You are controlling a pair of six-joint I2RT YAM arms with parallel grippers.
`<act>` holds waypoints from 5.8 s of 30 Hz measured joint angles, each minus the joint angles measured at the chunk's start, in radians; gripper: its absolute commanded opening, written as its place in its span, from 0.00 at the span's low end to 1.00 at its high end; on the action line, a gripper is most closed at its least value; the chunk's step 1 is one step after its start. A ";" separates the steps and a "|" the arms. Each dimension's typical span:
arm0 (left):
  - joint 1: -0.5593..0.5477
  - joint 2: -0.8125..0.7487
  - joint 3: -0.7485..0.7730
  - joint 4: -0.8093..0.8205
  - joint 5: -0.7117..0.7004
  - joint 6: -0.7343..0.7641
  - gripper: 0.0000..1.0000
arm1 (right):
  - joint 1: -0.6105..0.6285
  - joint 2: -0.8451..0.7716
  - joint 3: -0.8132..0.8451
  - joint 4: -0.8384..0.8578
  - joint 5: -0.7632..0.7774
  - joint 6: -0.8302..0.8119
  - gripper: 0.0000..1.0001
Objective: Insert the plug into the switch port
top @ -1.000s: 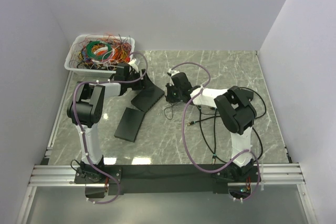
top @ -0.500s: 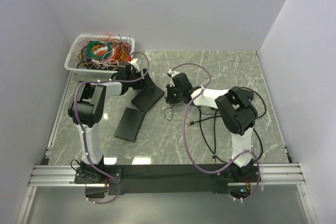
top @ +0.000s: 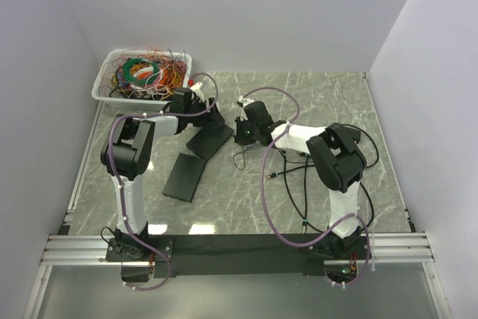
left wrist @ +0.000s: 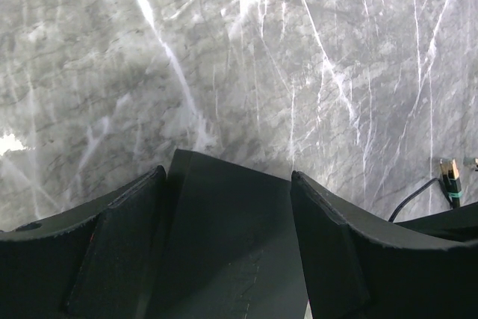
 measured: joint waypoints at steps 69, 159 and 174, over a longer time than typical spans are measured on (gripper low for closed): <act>-0.092 0.053 0.043 0.056 -0.040 0.133 0.67 | -0.002 0.003 0.031 -0.105 0.089 -0.004 0.00; -0.209 0.074 0.130 -0.066 -0.041 0.163 0.76 | -0.013 -0.411 0.005 -0.097 0.151 -0.131 0.66; -0.202 -0.260 -0.120 -0.195 -0.346 -0.009 0.94 | 0.002 -0.869 -0.568 -0.217 0.303 0.096 0.77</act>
